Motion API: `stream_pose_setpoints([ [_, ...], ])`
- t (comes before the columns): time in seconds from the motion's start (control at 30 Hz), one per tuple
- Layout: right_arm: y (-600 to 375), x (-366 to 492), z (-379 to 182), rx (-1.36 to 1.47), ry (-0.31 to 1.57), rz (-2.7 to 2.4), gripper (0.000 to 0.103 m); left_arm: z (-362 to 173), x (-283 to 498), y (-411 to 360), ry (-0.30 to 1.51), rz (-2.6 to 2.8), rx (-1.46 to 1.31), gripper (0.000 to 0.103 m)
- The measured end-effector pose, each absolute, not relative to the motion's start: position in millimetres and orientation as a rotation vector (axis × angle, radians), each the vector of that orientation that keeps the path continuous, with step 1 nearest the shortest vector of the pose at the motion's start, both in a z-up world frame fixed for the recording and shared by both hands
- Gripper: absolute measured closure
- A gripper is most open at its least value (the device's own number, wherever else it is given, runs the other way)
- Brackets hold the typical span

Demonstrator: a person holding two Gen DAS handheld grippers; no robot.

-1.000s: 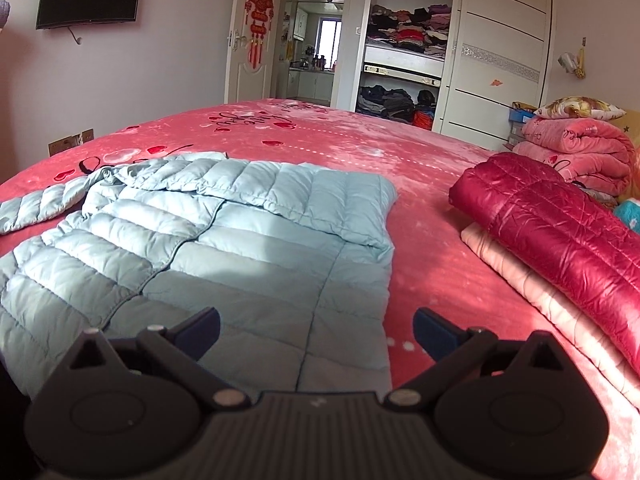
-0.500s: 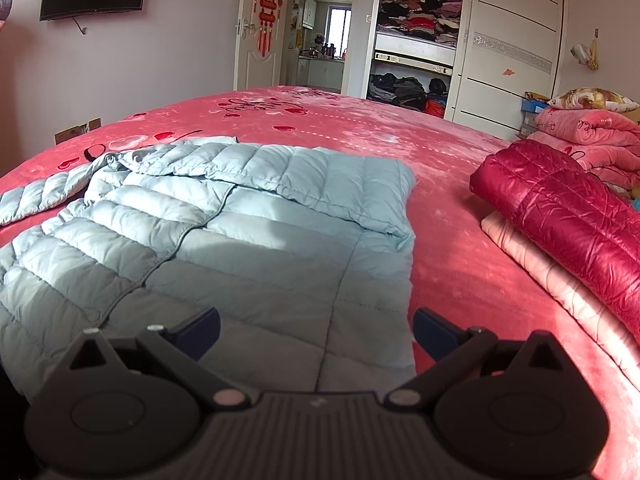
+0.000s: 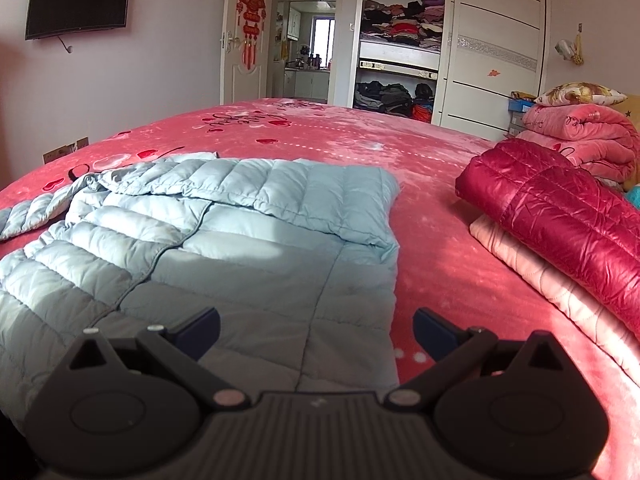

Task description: Fold large clothes

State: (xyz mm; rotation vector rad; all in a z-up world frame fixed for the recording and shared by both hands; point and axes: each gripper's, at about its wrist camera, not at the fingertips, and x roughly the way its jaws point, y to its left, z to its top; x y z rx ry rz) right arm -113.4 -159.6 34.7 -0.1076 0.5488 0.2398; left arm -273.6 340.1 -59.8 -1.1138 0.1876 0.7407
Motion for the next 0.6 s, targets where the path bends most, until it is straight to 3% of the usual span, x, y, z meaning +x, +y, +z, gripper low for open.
stream_pose_setpoints([
  [0.33, -185.8, -83.4, 34.0, 0.025, 0.496, 0.162, 0.001, 69.8, -181.5, 288.3, 0.099, 0.487, -0.808, 0.101],
  [0.6, -238.1, -52.4, 32.4, 0.281, 0.475, 0.043, 0.001, 134.2, -90.5, 181.8, 0.119, 0.178, -0.685, 0.101],
])
